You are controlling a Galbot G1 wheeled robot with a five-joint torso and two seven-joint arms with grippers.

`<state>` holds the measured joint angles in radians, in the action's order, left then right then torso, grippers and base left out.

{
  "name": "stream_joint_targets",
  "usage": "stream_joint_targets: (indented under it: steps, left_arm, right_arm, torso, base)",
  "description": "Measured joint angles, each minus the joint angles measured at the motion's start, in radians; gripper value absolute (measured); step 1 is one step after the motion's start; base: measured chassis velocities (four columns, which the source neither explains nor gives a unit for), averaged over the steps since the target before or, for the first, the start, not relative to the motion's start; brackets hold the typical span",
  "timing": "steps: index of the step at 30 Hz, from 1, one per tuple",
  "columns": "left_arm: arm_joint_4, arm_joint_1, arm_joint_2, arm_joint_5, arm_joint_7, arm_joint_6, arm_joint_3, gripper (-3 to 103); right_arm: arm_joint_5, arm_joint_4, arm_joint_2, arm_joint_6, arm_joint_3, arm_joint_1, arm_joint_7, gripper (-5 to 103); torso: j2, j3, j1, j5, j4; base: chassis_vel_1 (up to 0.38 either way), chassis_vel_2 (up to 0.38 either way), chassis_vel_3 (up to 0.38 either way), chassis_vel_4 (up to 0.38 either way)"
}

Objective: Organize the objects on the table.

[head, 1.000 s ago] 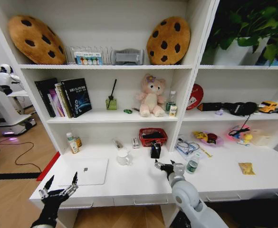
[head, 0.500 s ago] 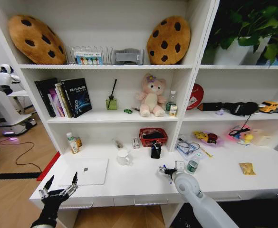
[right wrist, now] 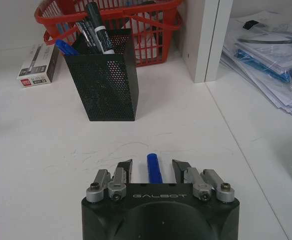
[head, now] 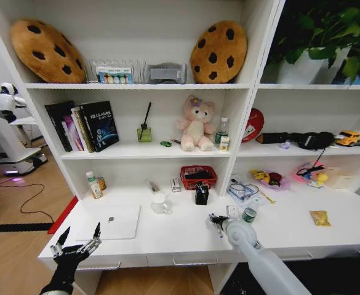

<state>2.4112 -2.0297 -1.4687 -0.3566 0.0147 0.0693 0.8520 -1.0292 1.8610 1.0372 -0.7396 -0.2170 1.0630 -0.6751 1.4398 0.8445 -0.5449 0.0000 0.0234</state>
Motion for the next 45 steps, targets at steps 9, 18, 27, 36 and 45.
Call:
stream_joint_targets:
  steps: [9,18,27,36,45]
  left_arm:
    - [0.000,0.000,0.000,0.000,0.000,0.000,0.000,100]
    - [0.000,0.000,0.000,0.000,0.000,0.000,0.000,100]
    - [0.000,0.000,0.000,0.000,0.000,0.000,0.000,100]
    - [0.000,0.000,0.000,0.000,0.000,0.000,0.000,100]
    - [0.000,0.000,0.000,0.000,0.001,0.000,0.000,100]
  right_arm:
    - [-0.002,-0.022,-0.006,0.002,-0.002,-0.001,0.038,47]
    - [0.007,-0.057,0.004,0.006,-0.006,-0.011,0.076,29]
    - [0.010,-0.062,0.009,0.006,-0.003,-0.008,0.082,7]
    - [0.120,-0.037,0.010,0.146,-0.010,-0.028,0.191,7]
    - [0.685,-0.264,0.110,0.622,0.027,-0.269,0.508,7]
  torso:
    - [0.000,0.000,0.000,0.0000,0.0000]
    - [0.000,0.000,0.000,-0.0002,0.0001]
    - [0.000,0.000,0.000,-0.0001,0.0000]
    - [0.000,0.000,0.000,0.0002,0.0000]
    - [0.000,0.000,0.000,0.0005,-0.0003]
  base:
    - [0.000,0.000,0.000,0.000]
    - [0.000,0.000,0.000,0.000]
    - [0.000,0.000,0.000,0.000]
    - [0.000,0.000,0.000,0.000]
    - [0.000,0.000,0.000,0.000]
